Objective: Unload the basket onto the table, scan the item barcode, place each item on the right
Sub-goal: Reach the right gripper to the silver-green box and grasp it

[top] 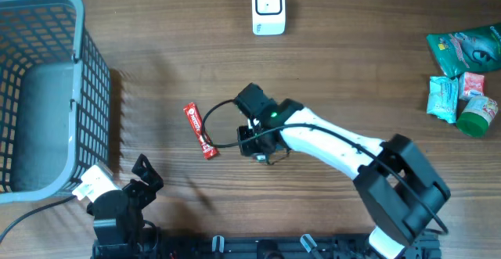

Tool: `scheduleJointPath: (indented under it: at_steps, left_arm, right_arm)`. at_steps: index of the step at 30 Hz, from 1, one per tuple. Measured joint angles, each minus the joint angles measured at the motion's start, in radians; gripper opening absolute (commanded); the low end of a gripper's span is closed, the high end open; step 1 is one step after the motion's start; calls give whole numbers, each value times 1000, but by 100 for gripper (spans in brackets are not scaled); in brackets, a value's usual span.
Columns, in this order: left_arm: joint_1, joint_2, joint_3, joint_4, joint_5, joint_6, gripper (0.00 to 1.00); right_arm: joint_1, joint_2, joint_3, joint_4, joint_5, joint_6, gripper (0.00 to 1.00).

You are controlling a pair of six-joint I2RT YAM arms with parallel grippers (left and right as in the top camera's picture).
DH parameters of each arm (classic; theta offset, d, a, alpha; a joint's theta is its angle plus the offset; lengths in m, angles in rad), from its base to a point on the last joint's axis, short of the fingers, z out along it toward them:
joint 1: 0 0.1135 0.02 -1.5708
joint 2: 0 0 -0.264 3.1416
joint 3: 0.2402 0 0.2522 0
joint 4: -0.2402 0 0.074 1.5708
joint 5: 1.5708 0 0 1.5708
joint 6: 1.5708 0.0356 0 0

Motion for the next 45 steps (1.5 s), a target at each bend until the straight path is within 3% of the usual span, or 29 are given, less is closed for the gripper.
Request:
scheduleJointPath:
  at_steps: [3, 5, 7, 8, 10, 11, 12, 15, 17, 20, 22, 31, 39, 43, 45]
  left_arm:
    - [0, 0, 0, 0, 0, 0, 100]
    - [0, 0, 0, 0, 0, 0, 100]
    - [0, 0, 0, 0, 0, 0, 100]
    - [0, 0, 0, 0, 0, 0, 100]
    - [0, 0, 0, 0, 0, 0, 100]
    - [0, 0, 0, 1, 0, 0, 100]
    - [0, 0, 0, 0, 0, 0, 100]
    - [0, 0, 0, 0, 0, 0, 100]
    - [0, 0, 0, 0, 0, 0, 100]
    - [0, 0, 0, 0, 0, 0, 100]
    - [0, 0, 0, 0, 0, 0, 100]
    - [0, 0, 0, 0, 0, 0, 100]
    - [0, 0, 0, 0, 0, 0, 100]
    - [0, 0, 0, 0, 0, 0, 100]
    - [0, 0, 0, 0, 0, 0, 100]
  right_arm:
    - [-3, 0, 5, -133, 31, 37, 14]
    - [-5, 1, 6, -271, 206, 109, 14]
    - [-5, 1, 6, -292, 296, 135, 15]
    - [-6, 1, 11, -294, 333, 144, 22]
    - [-17, 5, 71, -335, 380, 185, 57]
    - [-23, 6, 110, -392, 381, 227, 80]
    - [-40, 5, 185, -477, 374, 341, 100]
    - [-76, 3, 238, -525, 171, 720, 100]
    - [-78, 3, 238, -459, 44, 1037, 99]
    - [-78, 3, 237, -369, 40, 1289, 95]
    - [-78, 4, 237, -283, 57, 1367, 95]
    - [-86, 119, 237, -301, 79, 1413, 81]
    - [-115, 146, 237, -367, 111, 1414, 80]
    - [-115, 172, 193, -293, 80, 1421, 65]
    - [-115, 174, 176, -254, 67, 1429, 47]
